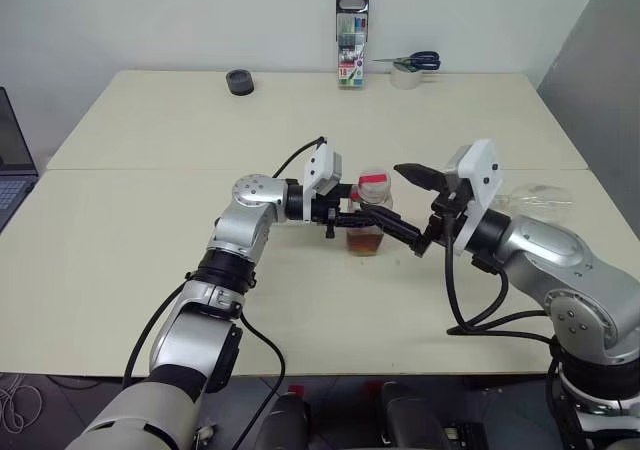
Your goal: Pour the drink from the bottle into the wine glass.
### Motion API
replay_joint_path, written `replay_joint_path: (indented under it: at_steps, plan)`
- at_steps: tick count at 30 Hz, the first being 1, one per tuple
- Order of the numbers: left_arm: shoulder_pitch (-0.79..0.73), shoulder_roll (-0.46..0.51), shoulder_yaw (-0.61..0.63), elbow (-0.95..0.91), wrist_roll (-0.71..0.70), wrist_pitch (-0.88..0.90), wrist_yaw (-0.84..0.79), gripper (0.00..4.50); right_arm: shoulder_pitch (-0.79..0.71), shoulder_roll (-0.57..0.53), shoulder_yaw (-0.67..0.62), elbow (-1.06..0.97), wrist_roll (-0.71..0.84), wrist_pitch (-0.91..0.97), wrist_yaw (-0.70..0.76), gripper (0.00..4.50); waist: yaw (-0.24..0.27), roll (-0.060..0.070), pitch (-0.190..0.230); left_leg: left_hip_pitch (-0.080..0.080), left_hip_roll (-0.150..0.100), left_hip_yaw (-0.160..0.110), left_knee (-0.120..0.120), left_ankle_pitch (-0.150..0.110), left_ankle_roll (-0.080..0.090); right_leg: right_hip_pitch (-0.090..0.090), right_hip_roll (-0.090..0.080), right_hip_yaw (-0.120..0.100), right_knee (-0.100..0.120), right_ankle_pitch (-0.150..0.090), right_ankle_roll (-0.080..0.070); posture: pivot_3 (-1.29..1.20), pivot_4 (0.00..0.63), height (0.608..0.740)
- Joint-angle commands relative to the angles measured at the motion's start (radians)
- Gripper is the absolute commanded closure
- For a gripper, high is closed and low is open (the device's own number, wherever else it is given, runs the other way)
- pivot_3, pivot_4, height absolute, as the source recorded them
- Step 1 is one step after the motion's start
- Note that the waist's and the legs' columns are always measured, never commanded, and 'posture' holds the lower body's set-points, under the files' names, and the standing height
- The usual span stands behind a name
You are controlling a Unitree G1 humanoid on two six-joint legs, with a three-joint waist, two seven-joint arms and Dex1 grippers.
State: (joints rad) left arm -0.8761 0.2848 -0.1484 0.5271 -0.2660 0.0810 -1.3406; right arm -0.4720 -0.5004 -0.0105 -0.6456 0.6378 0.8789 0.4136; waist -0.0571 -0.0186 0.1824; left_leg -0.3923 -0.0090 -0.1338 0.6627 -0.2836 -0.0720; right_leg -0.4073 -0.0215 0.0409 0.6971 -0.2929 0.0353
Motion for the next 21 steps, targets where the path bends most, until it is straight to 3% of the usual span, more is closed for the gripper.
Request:
replay_joint_path:
  at_steps: [1, 8, 16, 21]
  plan:
    - [-0.010, -0.003, 0.013, -0.026, -0.013, -0.011, 0.002, 2.74, -0.041, -0.005, 0.015, 0.016, -0.029, -0.029, 0.005, 0.00, 0.000, 0.000, 0.000, 0.000, 0.000, 0.000, 0.000, 0.000, 0.000, 0.000, 0.000, 0.000, 0.000, 0.000, 0.000, 0.00, 0.150, 0.740]
    - [-0.008, -0.003, 0.013, -0.031, -0.012, -0.011, 0.003, 2.74, -0.079, 0.001, 0.046, 0.064, -0.072, -0.067, 0.024, 0.00, 0.000, 0.000, 0.000, 0.000, 0.000, 0.000, 0.000, 0.000, 0.000, 0.000, 0.000, 0.000, 0.000, 0.000, 0.000, 0.00, 0.150, 0.740]
    - [-0.007, -0.002, 0.012, -0.035, -0.012, -0.010, 0.005, 2.74, -0.088, 0.016, 0.047, 0.074, -0.085, -0.080, 0.027, 2.69, 0.000, 0.000, 0.000, 0.000, 0.000, 0.000, 0.000, 0.000, 0.000, 0.000, 0.000, 0.000, 0.000, 0.000, 0.000, 0.00, 0.150, 0.740]
    - [-0.010, -0.004, 0.011, -0.033, -0.012, -0.011, 0.007, 2.74, -0.084, 0.006, 0.054, 0.059, -0.102, -0.099, 0.033, 2.73, 0.000, 0.000, 0.000, 0.000, 0.000, 0.000, 0.000, 0.000, 0.000, 0.000, 0.000, 0.000, 0.000, 0.000, 0.000, 0.00, 0.150, 0.740]
